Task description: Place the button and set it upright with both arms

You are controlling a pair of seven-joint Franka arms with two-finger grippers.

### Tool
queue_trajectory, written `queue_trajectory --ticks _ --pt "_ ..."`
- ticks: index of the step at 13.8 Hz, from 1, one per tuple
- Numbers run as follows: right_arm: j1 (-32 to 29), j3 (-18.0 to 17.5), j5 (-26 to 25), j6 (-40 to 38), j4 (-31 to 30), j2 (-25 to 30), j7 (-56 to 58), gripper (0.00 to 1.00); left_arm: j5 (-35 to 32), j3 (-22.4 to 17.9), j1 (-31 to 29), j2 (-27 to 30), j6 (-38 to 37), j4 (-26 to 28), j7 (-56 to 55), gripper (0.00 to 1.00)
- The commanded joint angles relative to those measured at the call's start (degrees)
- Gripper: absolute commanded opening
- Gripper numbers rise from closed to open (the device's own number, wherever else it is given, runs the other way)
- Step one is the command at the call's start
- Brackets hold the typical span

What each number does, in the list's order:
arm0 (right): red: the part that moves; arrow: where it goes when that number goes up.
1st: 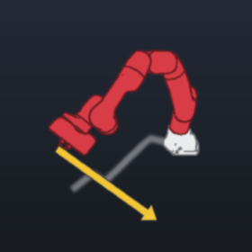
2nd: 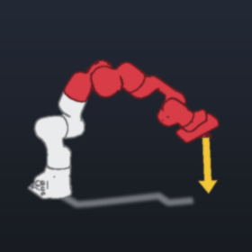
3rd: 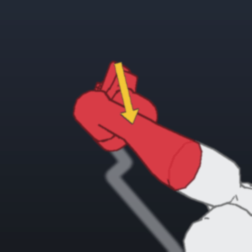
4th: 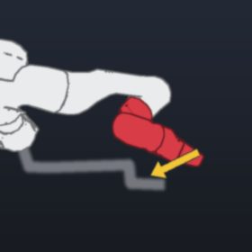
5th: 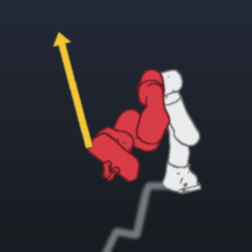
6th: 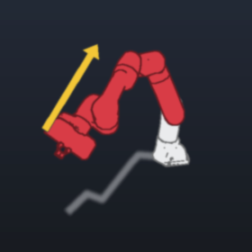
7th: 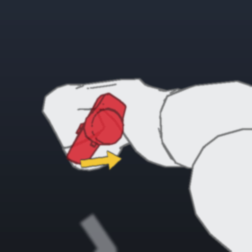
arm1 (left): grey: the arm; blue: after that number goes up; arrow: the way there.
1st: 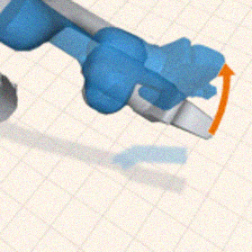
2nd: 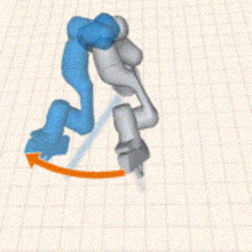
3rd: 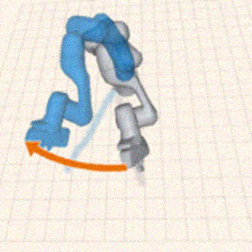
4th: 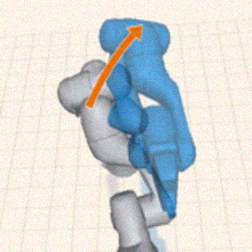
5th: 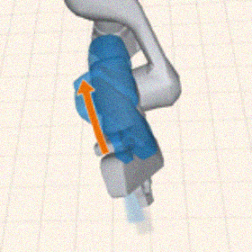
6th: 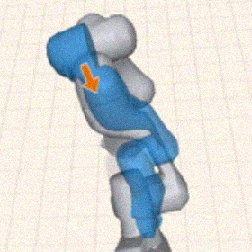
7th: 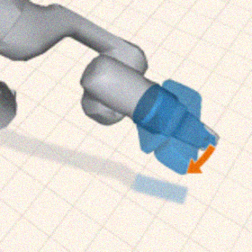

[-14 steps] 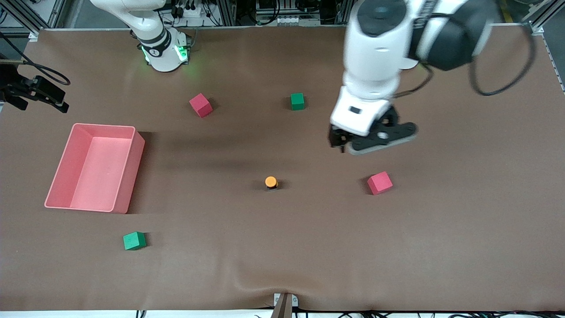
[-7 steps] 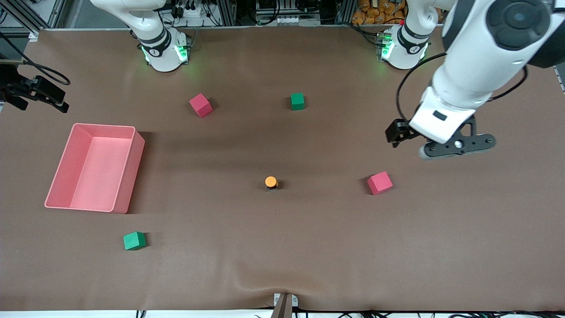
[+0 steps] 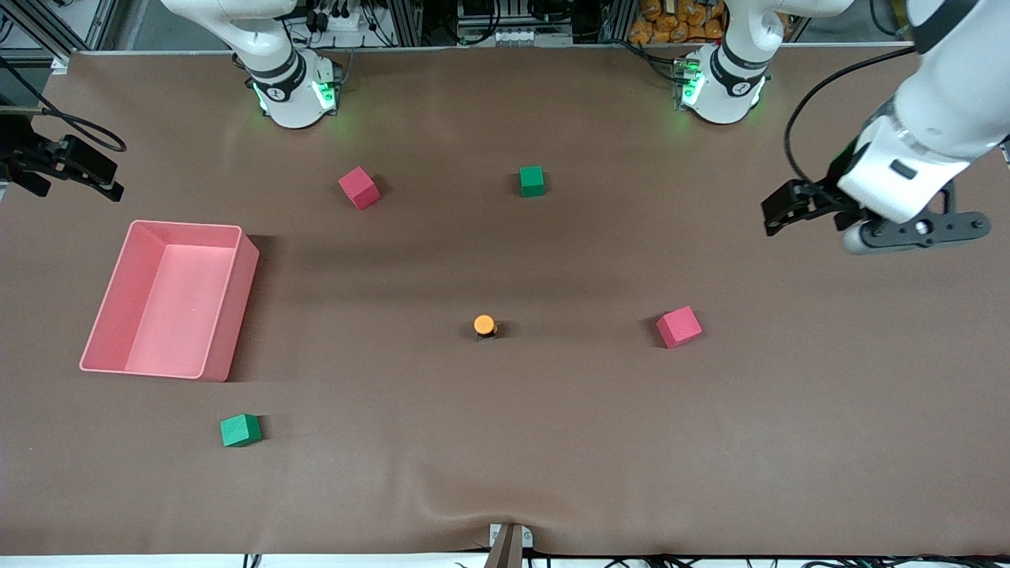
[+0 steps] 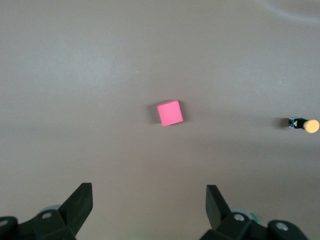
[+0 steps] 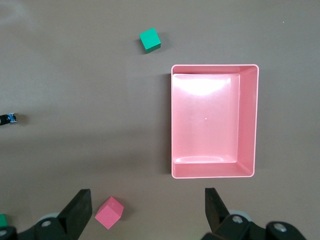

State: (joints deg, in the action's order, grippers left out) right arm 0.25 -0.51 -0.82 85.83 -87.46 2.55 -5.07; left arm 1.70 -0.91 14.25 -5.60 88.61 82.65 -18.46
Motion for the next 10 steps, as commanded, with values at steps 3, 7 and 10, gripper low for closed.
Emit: queue_trajectory --ticks 3,7,10 --pt "-0.2 -0.1 0.5 -0.8 1.0 -0.4 0.5 1.00 1.0 0.6 -3.8 7.0 0.3 9.0 3.8 1.00" --pt "-0.2 -0.1 0.5 -0.8 1.0 -0.4 0.5 1.00 2.7 0.6 -4.9 12.4 1.0 15.9 3.6 1.00" --pt "-0.2 -0.1 0.6 -0.8 1.0 -0.4 0.5 1.00 2.6 0.4 -5.0 16.0 3.2 19.5 3.3 1.00"
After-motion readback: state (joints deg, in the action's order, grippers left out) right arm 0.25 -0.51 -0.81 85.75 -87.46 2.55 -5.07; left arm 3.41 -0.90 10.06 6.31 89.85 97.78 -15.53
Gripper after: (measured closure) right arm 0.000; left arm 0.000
